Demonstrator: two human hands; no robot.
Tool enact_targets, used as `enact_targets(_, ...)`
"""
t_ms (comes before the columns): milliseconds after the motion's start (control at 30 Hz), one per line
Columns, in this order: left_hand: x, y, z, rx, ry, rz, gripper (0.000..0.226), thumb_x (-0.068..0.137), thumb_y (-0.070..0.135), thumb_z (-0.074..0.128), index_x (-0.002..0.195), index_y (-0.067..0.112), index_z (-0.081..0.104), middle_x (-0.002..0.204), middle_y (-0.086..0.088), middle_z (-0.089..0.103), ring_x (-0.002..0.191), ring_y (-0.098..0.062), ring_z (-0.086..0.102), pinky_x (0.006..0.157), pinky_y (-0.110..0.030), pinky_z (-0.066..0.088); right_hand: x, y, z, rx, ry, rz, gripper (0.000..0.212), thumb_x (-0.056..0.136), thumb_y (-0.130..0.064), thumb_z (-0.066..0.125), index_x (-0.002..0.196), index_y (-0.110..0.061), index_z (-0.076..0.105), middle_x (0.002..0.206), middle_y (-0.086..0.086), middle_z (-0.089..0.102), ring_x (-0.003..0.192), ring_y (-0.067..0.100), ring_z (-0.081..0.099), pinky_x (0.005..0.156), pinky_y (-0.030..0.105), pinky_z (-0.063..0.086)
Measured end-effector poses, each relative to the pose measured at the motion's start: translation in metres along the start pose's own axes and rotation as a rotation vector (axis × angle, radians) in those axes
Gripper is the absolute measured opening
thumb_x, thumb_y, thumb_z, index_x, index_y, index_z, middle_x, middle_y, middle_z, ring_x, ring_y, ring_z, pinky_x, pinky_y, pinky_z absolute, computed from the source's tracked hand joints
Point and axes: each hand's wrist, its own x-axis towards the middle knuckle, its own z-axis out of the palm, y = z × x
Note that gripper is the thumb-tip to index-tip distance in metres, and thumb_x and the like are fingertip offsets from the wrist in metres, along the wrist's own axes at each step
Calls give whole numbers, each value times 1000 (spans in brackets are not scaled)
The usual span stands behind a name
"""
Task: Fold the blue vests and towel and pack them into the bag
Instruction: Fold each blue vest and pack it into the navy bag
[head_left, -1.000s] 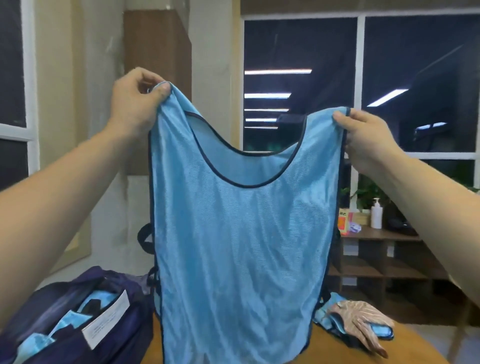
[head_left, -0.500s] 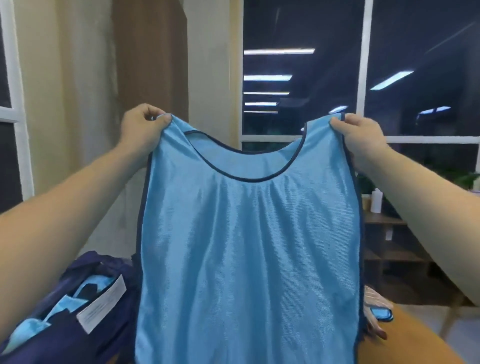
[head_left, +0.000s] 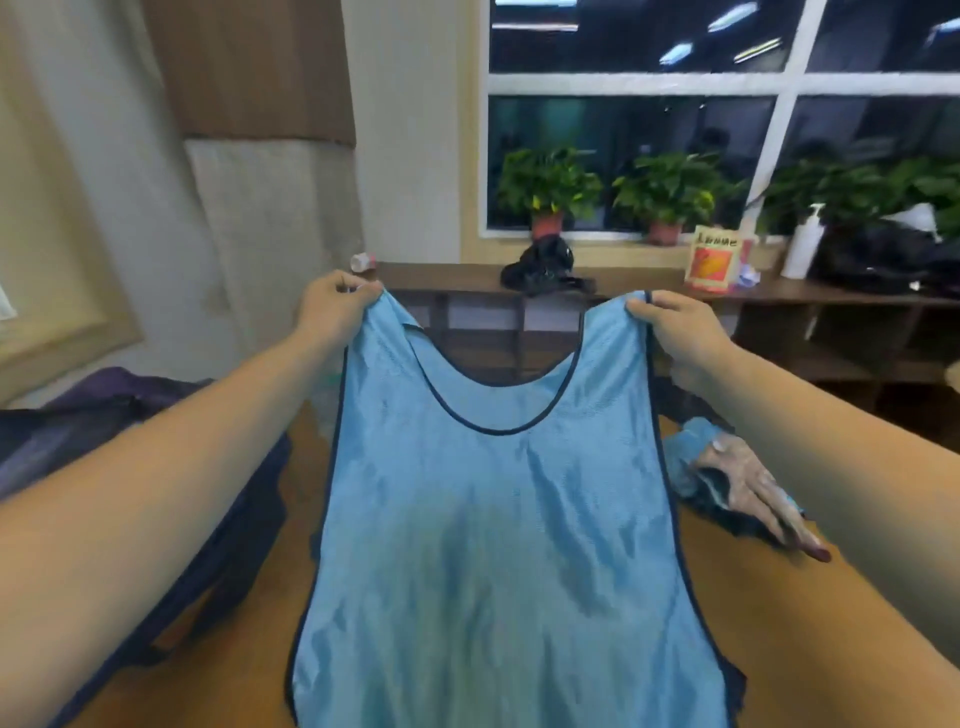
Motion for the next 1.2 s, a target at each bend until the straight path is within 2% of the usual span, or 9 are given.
enact_targets(67,6,-24,15,51,-14,-28,22,93,36,79,82,20,70,86,-3,71,86,-21,67,81,-36,53,8,25,8,-19,-25,37,13,101,-22,72,92,-15,76,93,2,76,90,19,71,71,29,57)
enact_targets(267,19,-85,59,81,-6,-124,24,96,34,76,85,15,67,83,-1,67,76,-13,61,75,-30,49,46,89,24,-67,-43,158,12,98,-23,76,87,-17,77,105,5,79,105,23,73,99,42,56)
enact_targets(467,35,-139,100,154,62,-196,25,96,37,74,82,18,65,82,1,64,83,-19,60,75,-33,46,80,126,34,-101,-7,265,14,97,-16,76,84,-16,70,98,8,74,90,23,72,68,31,57)
enact_targets(667,47,-169,118,320,94,-140,34,101,41,63,91,9,66,91,-4,68,95,-28,65,82,-37,46,108,142,40,-171,36,302,12,96,-20,78,88,-16,70,111,12,75,102,27,73,82,37,60)
enact_targets(800,37,-185,123,581,-9,-88,28,98,46,64,109,21,62,112,-4,66,108,-28,63,88,-40,50,114,155,40,-679,-115,296,26,94,-27,80,105,-5,74,116,12,73,115,32,67,106,46,52)
enact_targets(867,30,-189,125,727,-84,-20,28,97,42,68,120,28,61,129,-4,58,119,-27,58,99,-45,49,109,156,43,-993,-128,227,31,94,-35,78,110,-9,71,114,9,68,119,35,61,112,52,45)
enact_targets(933,24,-188,125,791,-164,61,17,96,37,71,112,33,66,127,-2,55,118,-25,56,102,-45,48,96,152,51,-1188,-131,46,29,93,-37,76,112,-21,62,115,5,58,121,32,53,110,51,40)
enact_targets(1067,21,-185,121,789,-288,89,14,92,28,76,82,31,67,100,5,65,94,-19,65,83,-38,56,68,149,65,-1116,-508,-169,14,96,-32,76,98,-27,63,100,-3,65,94,18,64,78,36,53)
enact_targets(1200,27,-180,113,860,-391,58,16,93,23,72,84,33,65,100,0,67,85,-16,64,76,-37,57,60,162,70,-1232,-747,-272,12,99,-22,68,104,-33,66,107,-3,60,97,19,63,87,37,55)
